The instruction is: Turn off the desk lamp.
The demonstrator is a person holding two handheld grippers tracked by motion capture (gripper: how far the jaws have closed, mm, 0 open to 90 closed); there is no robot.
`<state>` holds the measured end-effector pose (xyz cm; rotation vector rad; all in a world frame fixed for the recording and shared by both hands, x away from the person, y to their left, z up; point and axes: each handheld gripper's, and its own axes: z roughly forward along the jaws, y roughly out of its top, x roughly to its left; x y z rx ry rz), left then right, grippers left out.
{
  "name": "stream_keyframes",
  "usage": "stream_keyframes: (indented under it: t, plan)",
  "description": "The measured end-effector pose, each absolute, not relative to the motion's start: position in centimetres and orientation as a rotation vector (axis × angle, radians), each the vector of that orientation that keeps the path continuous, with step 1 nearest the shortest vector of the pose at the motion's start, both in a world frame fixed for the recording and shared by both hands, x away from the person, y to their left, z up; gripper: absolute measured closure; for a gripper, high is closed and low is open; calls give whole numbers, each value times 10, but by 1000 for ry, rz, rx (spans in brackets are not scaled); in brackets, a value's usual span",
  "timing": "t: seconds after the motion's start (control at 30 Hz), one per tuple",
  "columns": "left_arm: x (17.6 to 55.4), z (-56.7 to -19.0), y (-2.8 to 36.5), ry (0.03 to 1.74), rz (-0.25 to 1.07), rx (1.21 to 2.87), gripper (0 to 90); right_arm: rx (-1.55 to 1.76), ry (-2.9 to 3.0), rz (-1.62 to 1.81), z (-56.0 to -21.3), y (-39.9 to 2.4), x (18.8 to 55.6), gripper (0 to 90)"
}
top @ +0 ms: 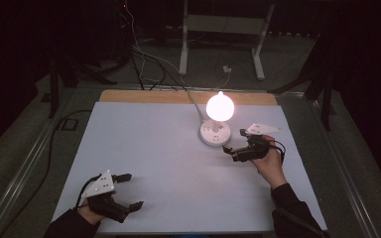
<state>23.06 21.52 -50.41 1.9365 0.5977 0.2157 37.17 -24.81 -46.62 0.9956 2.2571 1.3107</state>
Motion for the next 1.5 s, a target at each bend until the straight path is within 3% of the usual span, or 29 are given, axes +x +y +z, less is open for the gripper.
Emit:
stream_keyframes:
  t: [0.6,0.73,1.1,1.33,1.5]
  plan:
    - [232,-504,215,600,215,1929,4,1193,2182,1337,-485,-252,406,7]
    - [231,-505,215,599,216,1935,4,1241,2171,1296,-487,-251,408,152]
    - [232,-505,215,600,215,1937,4,1291,2117,1283,-488,-252,412,447]
    - [232,-505,215,601,214,1931,5,1321,2107,1242,-489,-248,417,583]
    - [231,-505,215,599,218,1939,4,1373,2105,1187,-491,-247,421,806]
